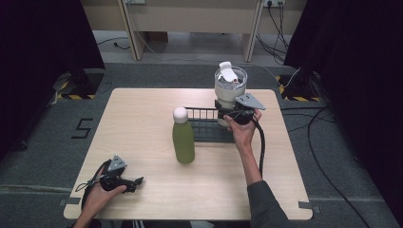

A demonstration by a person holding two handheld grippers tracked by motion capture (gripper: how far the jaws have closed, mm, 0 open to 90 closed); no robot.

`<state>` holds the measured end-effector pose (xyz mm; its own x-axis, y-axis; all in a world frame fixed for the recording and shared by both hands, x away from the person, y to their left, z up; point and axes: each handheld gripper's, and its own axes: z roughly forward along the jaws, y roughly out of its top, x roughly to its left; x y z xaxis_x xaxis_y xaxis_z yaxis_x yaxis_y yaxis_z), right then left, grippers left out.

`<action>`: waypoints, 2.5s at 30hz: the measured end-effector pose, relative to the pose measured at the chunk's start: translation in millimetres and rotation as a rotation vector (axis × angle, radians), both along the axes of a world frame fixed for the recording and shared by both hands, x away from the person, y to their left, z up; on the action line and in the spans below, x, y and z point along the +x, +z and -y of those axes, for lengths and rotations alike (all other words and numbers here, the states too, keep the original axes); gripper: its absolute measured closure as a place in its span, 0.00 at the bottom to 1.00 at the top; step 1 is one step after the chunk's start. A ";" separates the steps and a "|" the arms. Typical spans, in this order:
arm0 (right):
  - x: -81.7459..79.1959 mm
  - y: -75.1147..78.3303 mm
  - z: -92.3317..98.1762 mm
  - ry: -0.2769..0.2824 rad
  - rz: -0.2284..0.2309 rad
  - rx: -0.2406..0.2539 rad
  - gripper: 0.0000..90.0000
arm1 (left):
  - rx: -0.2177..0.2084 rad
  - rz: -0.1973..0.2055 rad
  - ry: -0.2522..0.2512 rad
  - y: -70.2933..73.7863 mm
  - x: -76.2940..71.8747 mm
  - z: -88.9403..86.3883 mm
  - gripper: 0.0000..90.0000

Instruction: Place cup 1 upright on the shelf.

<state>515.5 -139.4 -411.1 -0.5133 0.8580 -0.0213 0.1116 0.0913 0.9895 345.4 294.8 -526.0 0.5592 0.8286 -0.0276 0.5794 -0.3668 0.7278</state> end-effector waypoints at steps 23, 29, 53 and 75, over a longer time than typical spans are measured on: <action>3.8 -30.4 1.3 -0.013 -0.026 0.002 0.11 | 0.001 0.000 -0.001 -0.1 0.0 0.0 0.00; 3.6 -39.8 3.2 -0.018 -0.034 -0.009 0.11 | 0.002 0.000 -0.001 0.0 0.0 0.0 0.00; -10.9 -41.7 -0.4 -0.049 -0.036 -0.015 0.11 | 0.000 0.001 0.001 -0.2 0.0 0.2 0.00; -23.1 -41.9 -2.7 -0.109 -0.029 -0.045 0.11 | 0.003 0.000 -0.001 0.0 0.0 0.0 0.00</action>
